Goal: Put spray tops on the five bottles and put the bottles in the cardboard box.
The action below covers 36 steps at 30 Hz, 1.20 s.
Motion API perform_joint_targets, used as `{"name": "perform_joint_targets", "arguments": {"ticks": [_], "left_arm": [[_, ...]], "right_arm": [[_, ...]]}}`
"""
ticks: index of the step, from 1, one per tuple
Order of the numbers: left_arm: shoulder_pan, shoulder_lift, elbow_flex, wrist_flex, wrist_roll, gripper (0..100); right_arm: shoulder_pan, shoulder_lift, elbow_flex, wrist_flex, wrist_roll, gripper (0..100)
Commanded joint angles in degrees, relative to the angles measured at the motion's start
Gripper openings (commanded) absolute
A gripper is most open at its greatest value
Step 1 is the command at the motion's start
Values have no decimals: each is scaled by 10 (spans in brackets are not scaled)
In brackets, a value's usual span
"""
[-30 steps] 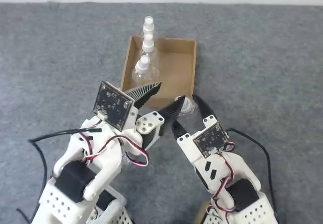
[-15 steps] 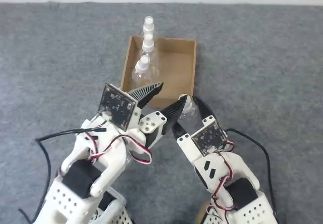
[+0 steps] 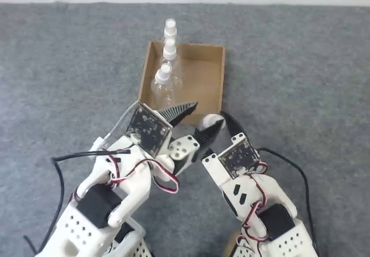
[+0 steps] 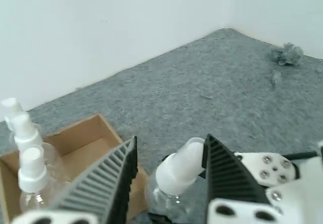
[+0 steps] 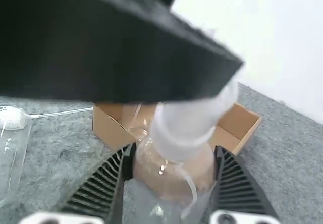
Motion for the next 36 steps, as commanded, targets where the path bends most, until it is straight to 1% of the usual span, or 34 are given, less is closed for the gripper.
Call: {"name": "perform_joint_targets", "arguments": {"ticks": [1, 5, 24, 29, 36], "left_arm": [[-28, -1, -3, 7, 6, 187], [-37, -1, -9, 10, 31, 187], [-39, -1, -22, 11, 36, 187], [-39, -1, -51, 43, 55, 187], [-39, -1, -50, 46, 55, 187]], "right_arm": [[-5, -9, -20, -13, 7, 144], [-5, -9, -20, -13, 7, 144], [-5, -9, -20, -13, 7, 144], [-5, -8, -19, -13, 7, 144], [-5, -8, -19, -13, 7, 144]]}}
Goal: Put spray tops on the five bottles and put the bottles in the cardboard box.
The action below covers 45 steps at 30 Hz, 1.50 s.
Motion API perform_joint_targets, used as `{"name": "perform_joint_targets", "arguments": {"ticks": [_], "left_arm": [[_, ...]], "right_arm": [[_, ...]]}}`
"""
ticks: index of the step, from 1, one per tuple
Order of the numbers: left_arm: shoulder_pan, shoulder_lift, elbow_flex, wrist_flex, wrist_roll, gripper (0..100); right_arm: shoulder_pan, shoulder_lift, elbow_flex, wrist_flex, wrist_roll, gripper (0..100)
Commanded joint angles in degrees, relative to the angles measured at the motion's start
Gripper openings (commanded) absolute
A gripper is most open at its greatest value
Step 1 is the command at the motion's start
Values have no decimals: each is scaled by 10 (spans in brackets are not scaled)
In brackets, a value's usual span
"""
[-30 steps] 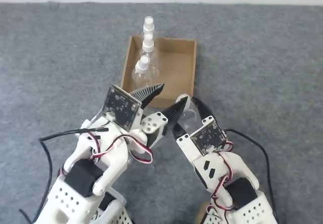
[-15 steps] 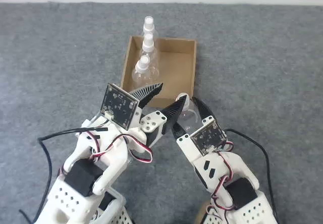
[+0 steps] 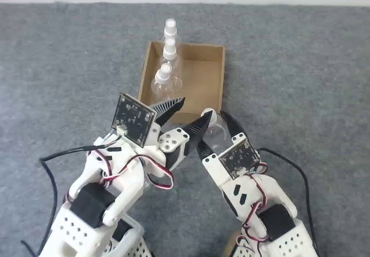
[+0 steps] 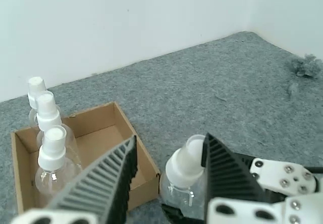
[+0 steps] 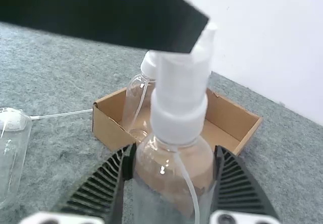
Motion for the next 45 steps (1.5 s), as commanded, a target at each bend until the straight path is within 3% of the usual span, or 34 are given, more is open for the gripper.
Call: {"name": "perform_joint_targets", "arguments": {"ticks": [1, 29, 37, 45], "left_arm": [[-4, -1, -22, 6, 6, 187], [-5, -1, -124, 56, -21, 192], [-5, -1, -157, 71, -112, 188], [-135, -1, -116, 50, -100, 182]], "right_arm": [[-5, -8, -18, -13, 7, 144], [-5, -10, -8, -18, 7, 144], [-5, -10, -7, -16, 7, 144], [-4, -10, -7, -16, 7, 144]]}}
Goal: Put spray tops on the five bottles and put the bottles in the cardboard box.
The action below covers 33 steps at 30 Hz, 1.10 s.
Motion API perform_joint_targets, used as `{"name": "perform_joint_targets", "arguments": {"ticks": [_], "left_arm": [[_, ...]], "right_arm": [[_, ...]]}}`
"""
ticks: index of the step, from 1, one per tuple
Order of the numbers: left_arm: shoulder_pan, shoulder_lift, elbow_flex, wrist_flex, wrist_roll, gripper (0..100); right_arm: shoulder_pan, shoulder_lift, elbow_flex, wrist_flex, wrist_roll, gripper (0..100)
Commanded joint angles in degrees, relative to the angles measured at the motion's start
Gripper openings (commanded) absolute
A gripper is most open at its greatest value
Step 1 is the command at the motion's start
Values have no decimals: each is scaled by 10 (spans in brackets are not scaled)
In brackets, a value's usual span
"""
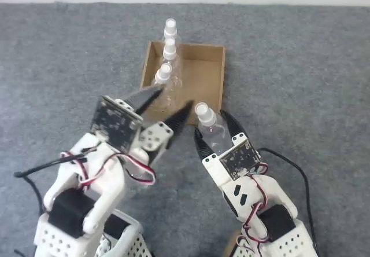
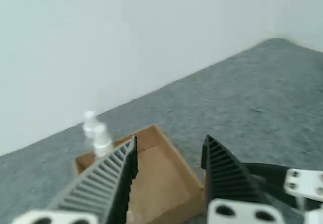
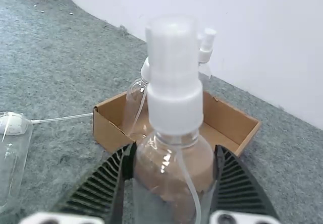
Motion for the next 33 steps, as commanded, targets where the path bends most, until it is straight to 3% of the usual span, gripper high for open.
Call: {"name": "perform_joint_targets", "arguments": {"ticks": [1, 7, 19, 24, 33], "left_arm": [[-58, -8, 13, -28, 11, 171], [-127, -8, 80, -73, 18, 70], [-253, -8, 164, -89, 22, 17], [-236, -8, 232, -149, 106, 17], [-95, -8, 260, -158, 69, 17]], "right_arm": [[-4, -8, -6, -16, 7, 144], [-3, -8, -6, -14, 8, 144], [15, -8, -11, -15, 3, 144], [-46, -8, -10, -13, 2, 144], [-98, -8, -6, 3, 2, 143]]}}
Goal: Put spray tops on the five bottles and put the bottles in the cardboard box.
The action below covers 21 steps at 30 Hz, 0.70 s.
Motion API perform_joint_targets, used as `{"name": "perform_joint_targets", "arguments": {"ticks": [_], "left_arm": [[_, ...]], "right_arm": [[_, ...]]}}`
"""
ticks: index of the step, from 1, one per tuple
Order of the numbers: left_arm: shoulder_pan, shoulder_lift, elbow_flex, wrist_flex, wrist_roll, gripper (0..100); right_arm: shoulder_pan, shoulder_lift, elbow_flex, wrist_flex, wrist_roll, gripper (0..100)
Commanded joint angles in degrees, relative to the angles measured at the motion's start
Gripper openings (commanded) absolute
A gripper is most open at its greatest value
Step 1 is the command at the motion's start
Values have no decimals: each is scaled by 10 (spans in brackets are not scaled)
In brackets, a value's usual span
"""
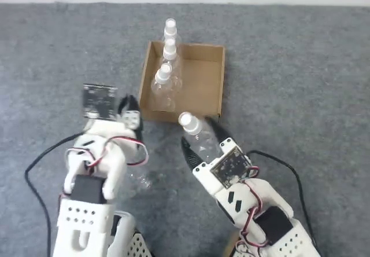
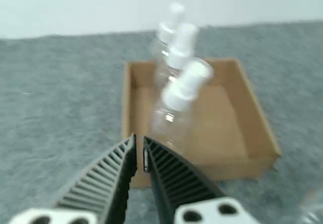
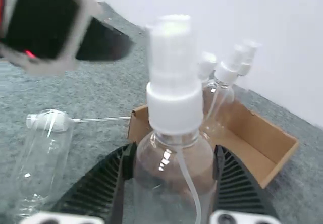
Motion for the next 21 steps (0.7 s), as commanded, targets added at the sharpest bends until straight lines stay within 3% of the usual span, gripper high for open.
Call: {"name": "perform_joint_targets", "arguments": {"ticks": [1, 7, 16, 21], "left_arm": [[57, -9, -1, -17, -24, 17], [129, -9, 0, 8, -49, 17], [150, -9, 0, 15, -81, 17], [206, -9, 0, 40, -100, 17]], "right_arm": [[-22, -8, -7, 9, 2, 143], [-47, -7, -6, 15, 6, 143], [-44, -3, -5, 15, 7, 143], [-45, -3, 1, 15, 8, 143]]}}
